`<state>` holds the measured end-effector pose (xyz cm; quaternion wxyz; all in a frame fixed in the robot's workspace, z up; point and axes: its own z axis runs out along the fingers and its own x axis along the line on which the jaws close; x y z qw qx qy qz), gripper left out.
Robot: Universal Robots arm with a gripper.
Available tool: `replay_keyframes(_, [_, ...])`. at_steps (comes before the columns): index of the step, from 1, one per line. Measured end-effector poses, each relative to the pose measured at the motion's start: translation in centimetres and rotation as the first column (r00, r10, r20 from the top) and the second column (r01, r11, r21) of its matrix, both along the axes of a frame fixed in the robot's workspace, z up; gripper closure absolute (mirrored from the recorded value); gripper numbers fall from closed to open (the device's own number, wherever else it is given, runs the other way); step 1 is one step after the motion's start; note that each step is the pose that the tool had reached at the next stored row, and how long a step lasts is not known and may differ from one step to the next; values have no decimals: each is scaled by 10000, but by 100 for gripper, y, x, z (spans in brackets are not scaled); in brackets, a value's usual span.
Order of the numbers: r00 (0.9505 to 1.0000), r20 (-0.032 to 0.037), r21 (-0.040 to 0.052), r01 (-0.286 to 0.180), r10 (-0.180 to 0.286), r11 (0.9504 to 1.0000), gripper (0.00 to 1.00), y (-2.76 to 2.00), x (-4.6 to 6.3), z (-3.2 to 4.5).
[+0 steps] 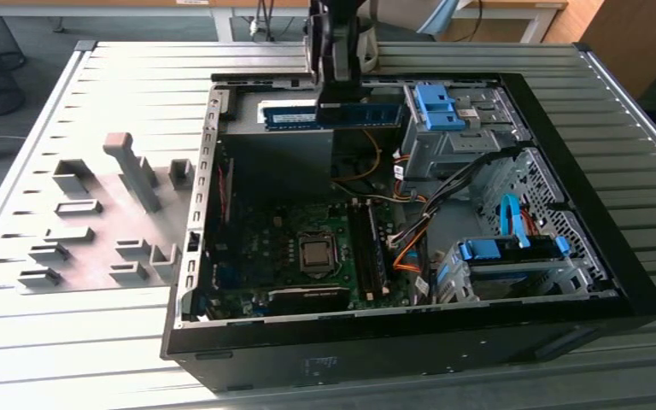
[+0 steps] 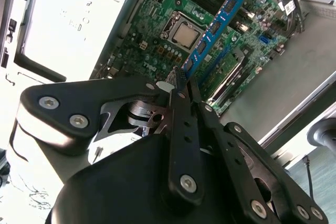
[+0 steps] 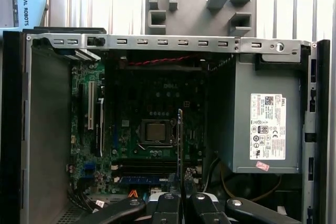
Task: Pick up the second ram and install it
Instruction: 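Pick up the second ram and move it above second insertion slot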
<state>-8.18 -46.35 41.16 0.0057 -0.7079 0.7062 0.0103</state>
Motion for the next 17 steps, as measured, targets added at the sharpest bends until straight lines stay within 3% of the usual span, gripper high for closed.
replay_keyframes(17, [10000, 0, 0, 0, 0, 10000, 86, 0, 217, 0])
